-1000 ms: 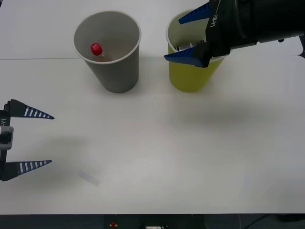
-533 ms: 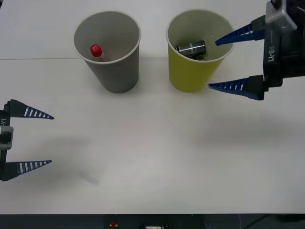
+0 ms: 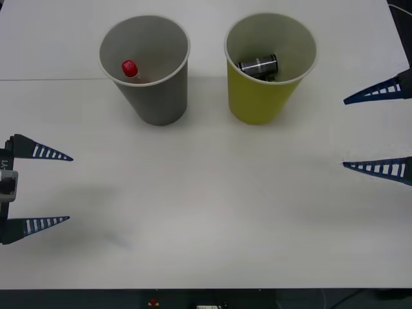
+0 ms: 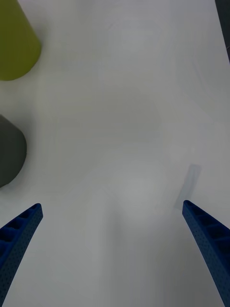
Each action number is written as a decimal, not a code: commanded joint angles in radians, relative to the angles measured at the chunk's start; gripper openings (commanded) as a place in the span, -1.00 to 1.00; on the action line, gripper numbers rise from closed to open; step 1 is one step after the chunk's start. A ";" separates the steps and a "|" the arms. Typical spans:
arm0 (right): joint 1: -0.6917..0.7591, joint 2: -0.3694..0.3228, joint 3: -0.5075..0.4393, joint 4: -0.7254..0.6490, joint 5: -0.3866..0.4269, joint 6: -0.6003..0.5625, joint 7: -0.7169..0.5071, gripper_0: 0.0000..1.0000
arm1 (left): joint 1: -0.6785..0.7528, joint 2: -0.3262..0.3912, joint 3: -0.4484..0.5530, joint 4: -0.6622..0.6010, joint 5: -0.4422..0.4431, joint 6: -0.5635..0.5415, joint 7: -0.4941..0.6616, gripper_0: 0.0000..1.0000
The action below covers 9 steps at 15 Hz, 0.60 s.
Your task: Put the can into the green bin and the plastic bottle into the gray bin
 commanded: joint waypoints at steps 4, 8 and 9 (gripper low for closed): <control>0.141 -0.011 -0.057 0.000 -0.035 -0.003 0.089 1.00 | 0.000 0.000 0.000 0.000 0.000 0.000 0.000 1.00; 0.144 -0.014 -0.060 0.026 -0.035 -0.003 0.083 1.00 | 0.000 0.000 0.000 0.000 0.000 0.000 0.000 1.00; 0.144 -0.014 -0.060 0.026 -0.035 -0.003 0.083 1.00 | 0.000 0.000 0.000 0.000 0.000 0.000 0.000 1.00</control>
